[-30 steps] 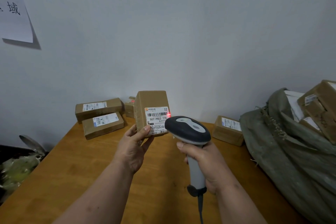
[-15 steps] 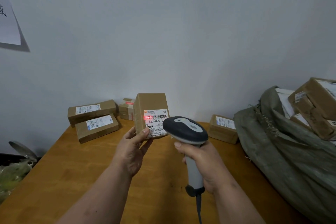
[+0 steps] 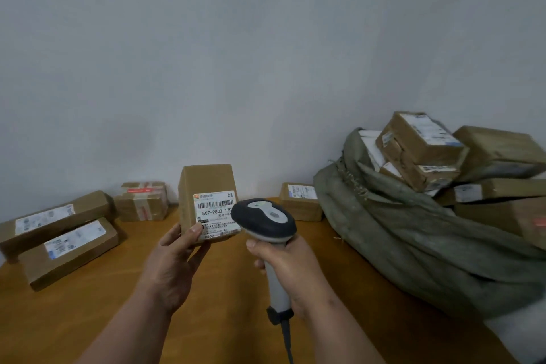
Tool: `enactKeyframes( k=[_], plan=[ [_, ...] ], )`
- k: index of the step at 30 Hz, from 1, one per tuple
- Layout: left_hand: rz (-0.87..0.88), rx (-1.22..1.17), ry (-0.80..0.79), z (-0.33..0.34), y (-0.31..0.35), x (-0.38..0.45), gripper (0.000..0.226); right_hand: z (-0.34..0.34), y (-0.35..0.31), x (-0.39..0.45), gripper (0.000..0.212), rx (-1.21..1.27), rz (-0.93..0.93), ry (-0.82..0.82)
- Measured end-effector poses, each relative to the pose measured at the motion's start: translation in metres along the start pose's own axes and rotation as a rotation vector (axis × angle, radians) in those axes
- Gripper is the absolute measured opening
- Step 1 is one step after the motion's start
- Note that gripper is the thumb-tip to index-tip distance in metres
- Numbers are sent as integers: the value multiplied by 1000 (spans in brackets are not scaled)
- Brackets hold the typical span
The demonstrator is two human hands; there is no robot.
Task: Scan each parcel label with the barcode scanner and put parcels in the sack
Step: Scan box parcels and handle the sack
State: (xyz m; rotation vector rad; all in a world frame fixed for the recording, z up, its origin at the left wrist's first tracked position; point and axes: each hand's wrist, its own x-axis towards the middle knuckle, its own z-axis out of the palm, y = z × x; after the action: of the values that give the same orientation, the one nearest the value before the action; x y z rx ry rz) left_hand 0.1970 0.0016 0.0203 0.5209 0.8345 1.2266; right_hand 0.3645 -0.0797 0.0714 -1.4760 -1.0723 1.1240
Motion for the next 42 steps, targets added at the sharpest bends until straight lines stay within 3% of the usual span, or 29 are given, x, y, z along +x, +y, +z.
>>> enactKeyframes(
  k=[3, 10, 17, 21, 27, 34, 38, 42],
  plan=[
    [-43, 27, -58, 22, -14, 8, 53, -22, 7, -5, 13, 53, 18, 135],
    [-113, 154, -214, 105, -64, 19, 68, -94, 26, -23, 12, 145, 99, 459],
    [19, 212, -277, 226, -99, 16, 81, -193, 15, -19, 17, 272, 14, 672],
    [179, 271, -255, 309, -103, 10, 63, -261, -8, -3, 13, 312, -85, 665],
    [607, 618, -189, 420, -99, 11, 52, -347, -39, 24, 21, 344, -181, 615],
    [957, 1095, -279, 537, -100, 47, 68, -401, -37, 48, 18, 404, -176, 535],
    [998, 1396, -362, 578, -119, 70, 68, -418, -28, 61, 23, 424, -177, 522],
    [837, 1723, -434, 591, -139, 91, 70, -426, -20, 68, 22, 391, -181, 484]
  ],
)
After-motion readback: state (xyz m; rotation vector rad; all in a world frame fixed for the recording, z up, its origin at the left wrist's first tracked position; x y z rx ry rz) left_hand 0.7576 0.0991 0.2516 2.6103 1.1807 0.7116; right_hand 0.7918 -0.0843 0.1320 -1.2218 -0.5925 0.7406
